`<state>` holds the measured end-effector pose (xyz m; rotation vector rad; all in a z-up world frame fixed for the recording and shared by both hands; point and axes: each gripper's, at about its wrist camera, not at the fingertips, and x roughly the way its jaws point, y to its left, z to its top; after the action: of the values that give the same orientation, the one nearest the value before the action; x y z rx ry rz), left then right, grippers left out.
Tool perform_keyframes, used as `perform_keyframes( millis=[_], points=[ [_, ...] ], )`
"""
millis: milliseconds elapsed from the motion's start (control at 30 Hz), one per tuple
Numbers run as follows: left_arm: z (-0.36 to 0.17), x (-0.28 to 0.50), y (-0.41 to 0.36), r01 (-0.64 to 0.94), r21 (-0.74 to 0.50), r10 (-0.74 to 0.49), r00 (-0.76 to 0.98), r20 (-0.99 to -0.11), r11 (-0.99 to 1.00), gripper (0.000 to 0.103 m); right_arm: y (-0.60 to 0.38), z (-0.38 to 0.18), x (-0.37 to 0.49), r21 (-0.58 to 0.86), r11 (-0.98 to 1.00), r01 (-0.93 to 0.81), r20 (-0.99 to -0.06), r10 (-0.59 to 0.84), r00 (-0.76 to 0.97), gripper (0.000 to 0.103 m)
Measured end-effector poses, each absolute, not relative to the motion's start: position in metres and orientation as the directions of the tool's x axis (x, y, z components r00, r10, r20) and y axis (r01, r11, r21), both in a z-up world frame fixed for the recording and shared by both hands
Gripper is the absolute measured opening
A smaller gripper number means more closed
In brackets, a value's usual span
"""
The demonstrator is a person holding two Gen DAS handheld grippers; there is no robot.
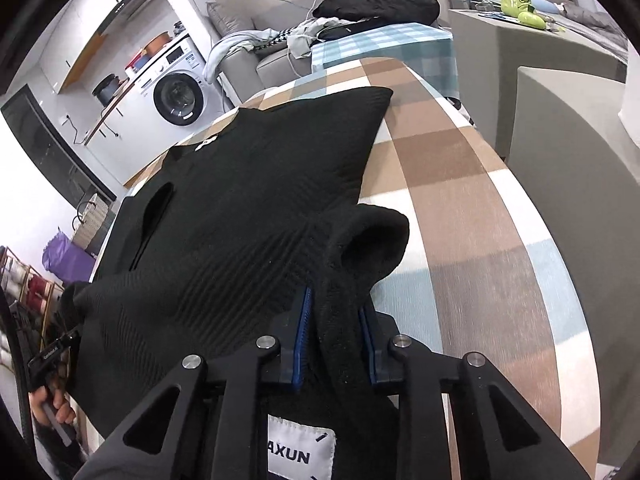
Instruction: Fold small clothes
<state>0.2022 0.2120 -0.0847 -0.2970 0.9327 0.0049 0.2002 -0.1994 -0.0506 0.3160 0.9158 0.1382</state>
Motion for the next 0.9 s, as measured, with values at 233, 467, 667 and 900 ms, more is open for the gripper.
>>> perform_keyframes(
  millis=[233,467,667,900],
  points=[
    [-0.081,0.199,0.223,-0.192,-0.224,-0.065,0.603,-0.795,0.955,0.019,-0.199,-0.047,0.193,0.318,0.948,0.01,-0.754,0.246,0.609,0.037],
    [-0.075,0.228,0.235,-0.222,-0.26,-0.067,0.626,-0.777,0.94,0.062,-0.196,-0.046,0.196,0.362,0.932,0.006,-0.734,0.28,0.619,0.055],
    [-0.078,0.265,0.236,-0.223,-0.306,-0.11,0.617,-0.779,0.926,0.062,-0.193,-0.048,0.21,0.354,0.935,0.025,-0.74,0.264,0.619,0.053],
    [-0.086,0.281,0.222,-0.153,-0.315,-0.154,0.627,-0.764,0.937,0.034,-0.19,-0.051,0.224,0.356,0.934,0.034,-0.752,0.265,0.604,0.027]
  ],
)
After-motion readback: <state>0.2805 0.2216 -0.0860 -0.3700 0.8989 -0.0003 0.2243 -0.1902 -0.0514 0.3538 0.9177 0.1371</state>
